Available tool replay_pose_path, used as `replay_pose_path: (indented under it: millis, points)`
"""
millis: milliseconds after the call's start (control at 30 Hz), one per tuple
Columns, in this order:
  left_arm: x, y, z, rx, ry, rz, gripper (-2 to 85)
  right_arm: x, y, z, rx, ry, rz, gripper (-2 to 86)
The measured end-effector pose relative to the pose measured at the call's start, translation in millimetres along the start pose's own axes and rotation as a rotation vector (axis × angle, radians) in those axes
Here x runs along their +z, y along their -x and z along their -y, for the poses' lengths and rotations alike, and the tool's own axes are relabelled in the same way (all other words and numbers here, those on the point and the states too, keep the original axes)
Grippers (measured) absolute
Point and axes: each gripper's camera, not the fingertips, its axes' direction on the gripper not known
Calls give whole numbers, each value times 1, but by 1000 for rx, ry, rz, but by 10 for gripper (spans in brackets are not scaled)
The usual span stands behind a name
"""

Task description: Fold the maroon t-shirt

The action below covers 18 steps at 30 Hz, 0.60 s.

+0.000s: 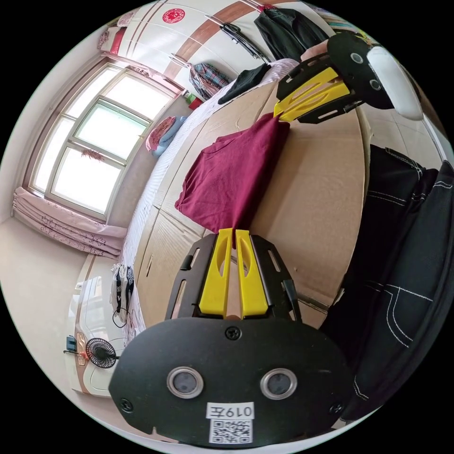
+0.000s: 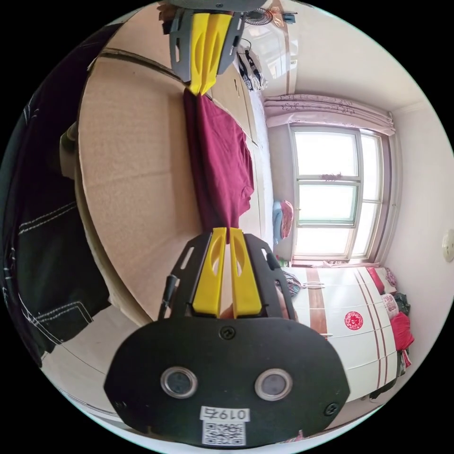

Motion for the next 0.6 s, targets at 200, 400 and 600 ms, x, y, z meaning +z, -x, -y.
replay_pose_path:
  millis: [200, 400, 600]
  points:
    - [4, 19, 2, -2, 37, -56, 4, 21, -2, -20, 38, 19, 82, -5]
    - [-1, 31, 9, 17, 24, -24, 3, 29, 2, -24, 38, 14, 45, 27]
    - [-17, 56, 8, 12, -6, -8, 3, 15, -12, -39, 78, -28, 78, 53]
